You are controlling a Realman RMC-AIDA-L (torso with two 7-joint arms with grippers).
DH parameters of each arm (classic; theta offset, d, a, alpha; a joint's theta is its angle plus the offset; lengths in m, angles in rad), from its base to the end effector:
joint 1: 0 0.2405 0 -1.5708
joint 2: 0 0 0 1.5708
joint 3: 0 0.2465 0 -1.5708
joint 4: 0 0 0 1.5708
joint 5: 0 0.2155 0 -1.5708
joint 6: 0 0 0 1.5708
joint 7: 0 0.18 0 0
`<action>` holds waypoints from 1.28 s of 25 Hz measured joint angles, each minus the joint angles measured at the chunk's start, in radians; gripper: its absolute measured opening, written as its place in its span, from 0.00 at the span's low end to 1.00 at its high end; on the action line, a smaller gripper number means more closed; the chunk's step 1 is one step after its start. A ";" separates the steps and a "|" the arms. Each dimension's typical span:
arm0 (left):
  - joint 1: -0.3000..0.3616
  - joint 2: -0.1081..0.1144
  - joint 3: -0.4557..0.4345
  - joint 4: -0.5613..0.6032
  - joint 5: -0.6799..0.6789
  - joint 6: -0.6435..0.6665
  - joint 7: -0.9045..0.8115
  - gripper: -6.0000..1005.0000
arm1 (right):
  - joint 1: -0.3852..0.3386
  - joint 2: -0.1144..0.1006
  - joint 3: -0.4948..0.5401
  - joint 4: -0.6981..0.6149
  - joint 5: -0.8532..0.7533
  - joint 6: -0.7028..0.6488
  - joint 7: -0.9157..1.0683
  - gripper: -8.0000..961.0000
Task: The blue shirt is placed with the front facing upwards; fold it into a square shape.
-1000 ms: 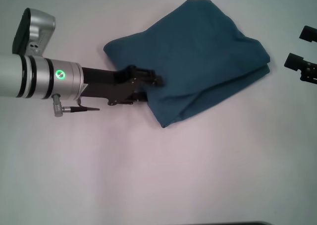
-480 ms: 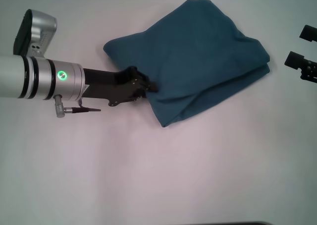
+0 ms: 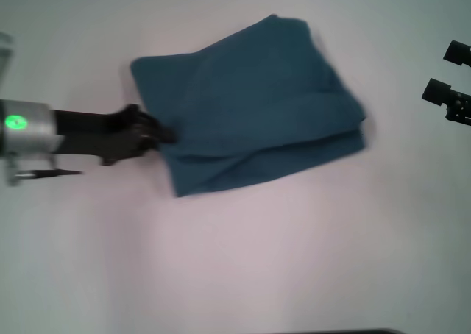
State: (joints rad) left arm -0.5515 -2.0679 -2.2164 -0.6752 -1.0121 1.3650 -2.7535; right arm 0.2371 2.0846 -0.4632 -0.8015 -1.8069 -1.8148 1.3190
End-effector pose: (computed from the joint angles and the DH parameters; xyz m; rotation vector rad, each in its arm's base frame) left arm -0.2653 0.3483 -0.0589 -1.9958 -2.2897 -0.4172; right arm 0.2936 0.2710 0.0542 -2.3765 0.6307 0.9782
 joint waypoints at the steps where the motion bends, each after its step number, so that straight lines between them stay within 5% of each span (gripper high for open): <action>1: 0.002 0.022 0.000 0.000 0.000 0.010 0.003 0.14 | 0.000 0.000 0.000 0.003 0.000 0.000 0.000 0.95; 4: -0.002 0.089 -0.011 0.007 0.000 0.020 0.006 0.14 | 0.000 0.000 0.002 0.016 -0.001 0.000 0.001 0.95; 7: -0.022 0.131 -0.025 0.014 0.005 0.014 0.017 0.14 | 0.004 0.000 0.003 0.031 -0.003 0.000 0.001 0.94; 12: -0.062 0.150 -0.012 0.043 0.015 0.035 0.075 0.14 | 0.005 0.000 0.004 0.036 -0.005 0.000 0.001 0.94; 17: -0.043 0.131 -0.016 0.014 0.084 0.077 0.079 0.13 | 0.005 0.000 0.005 0.036 -0.007 0.005 0.002 0.94; 22: 0.043 0.114 -0.138 -0.149 0.084 0.141 0.071 0.20 | 0.012 -0.003 -0.003 0.036 -0.014 0.013 0.030 0.94; 26: 0.089 0.061 -0.256 -0.303 0.058 0.184 0.127 0.34 | 0.027 -0.006 -0.005 0.032 -0.055 0.022 0.085 0.94; 29: 0.092 0.008 -0.370 -0.313 -0.046 0.249 0.302 0.49 | 0.052 -0.008 -0.006 0.034 -0.136 0.043 0.149 0.94; 32: 0.093 -0.018 -0.418 -0.309 -0.094 0.260 0.352 0.62 | 0.094 -0.008 -0.006 0.036 -0.261 0.064 0.235 0.94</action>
State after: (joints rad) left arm -0.4587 -2.0856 -2.6348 -0.9837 -1.1065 1.6253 -2.4019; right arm 0.3312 2.0767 -0.4694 -0.7660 -2.0678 -1.7509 1.5544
